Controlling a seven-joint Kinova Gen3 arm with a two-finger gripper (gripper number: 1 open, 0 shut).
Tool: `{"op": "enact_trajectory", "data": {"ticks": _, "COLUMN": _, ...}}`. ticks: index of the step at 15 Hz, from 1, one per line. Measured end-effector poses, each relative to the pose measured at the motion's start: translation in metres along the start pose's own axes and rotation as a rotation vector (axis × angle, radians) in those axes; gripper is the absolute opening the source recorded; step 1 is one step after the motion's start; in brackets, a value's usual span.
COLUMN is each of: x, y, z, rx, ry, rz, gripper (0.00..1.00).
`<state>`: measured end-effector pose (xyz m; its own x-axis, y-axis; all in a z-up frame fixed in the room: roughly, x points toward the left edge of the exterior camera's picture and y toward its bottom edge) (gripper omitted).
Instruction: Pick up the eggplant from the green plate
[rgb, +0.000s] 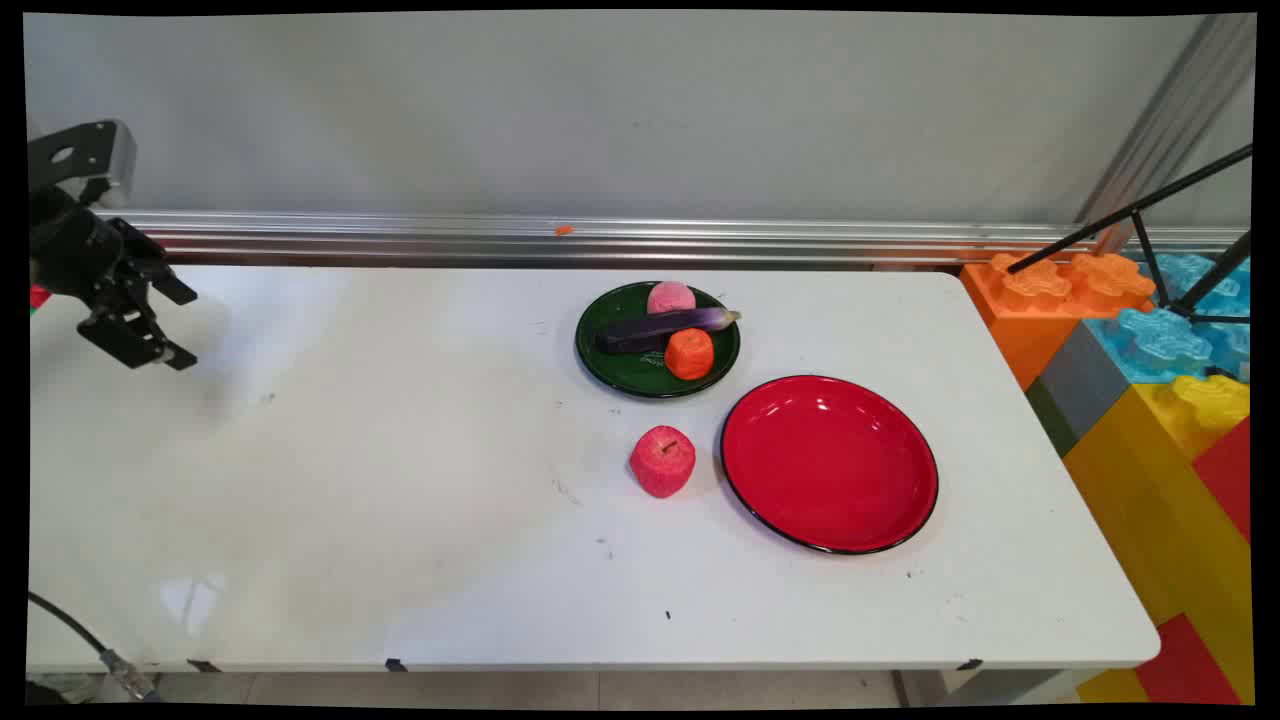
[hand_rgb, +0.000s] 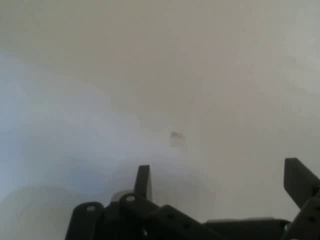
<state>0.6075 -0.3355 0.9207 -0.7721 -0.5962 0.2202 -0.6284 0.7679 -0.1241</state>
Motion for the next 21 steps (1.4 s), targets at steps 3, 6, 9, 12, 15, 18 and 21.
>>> {"op": "enact_trajectory", "data": {"ticks": 3, "x": 0.007, "y": 0.006, "z": 0.005, "rx": -0.004, "ry": 0.030, "rz": -0.025, "gripper": 1.00}}
{"op": "enact_trajectory", "data": {"ticks": 6, "x": 0.023, "y": 0.016, "z": 0.012, "rx": 0.004, "ry": 0.054, "rz": -0.062, "gripper": 1.00}}
{"op": "enact_trajectory", "data": {"ticks": 9, "x": 0.051, "y": 0.031, "z": 0.022, "rx": 0.011, "ry": 0.090, "rz": -0.107, "gripper": 1.00}}
{"op": "enact_trajectory", "data": {"ticks": 12, "x": 0.080, "y": 0.044, "z": 0.033, "rx": 0.013, "ry": 0.117, "rz": -0.148, "gripper": 1.00}}
{"op": "enact_trajectory", "data": {"ticks": 15, "x": 0.110, "y": 0.055, "z": 0.045, "rx": 0.013, "ry": 0.135, "rz": -0.185, "gripper": 1.00}}
{"op": "enact_trajectory", "data": {"ticks": 18, "x": 0.151, "y": 0.066, "z": 0.060, "rx": 0.012, "ry": 0.157, "rz": -0.217, "gripper": 1.00}}
{"op": "enact_trajectory", "data": {"ticks": 21, "x": 0.194, "y": 0.073, "z": 0.074, "rx": 0.017, "ry": 0.181, "rz": -0.237, "gripper": 1.00}}
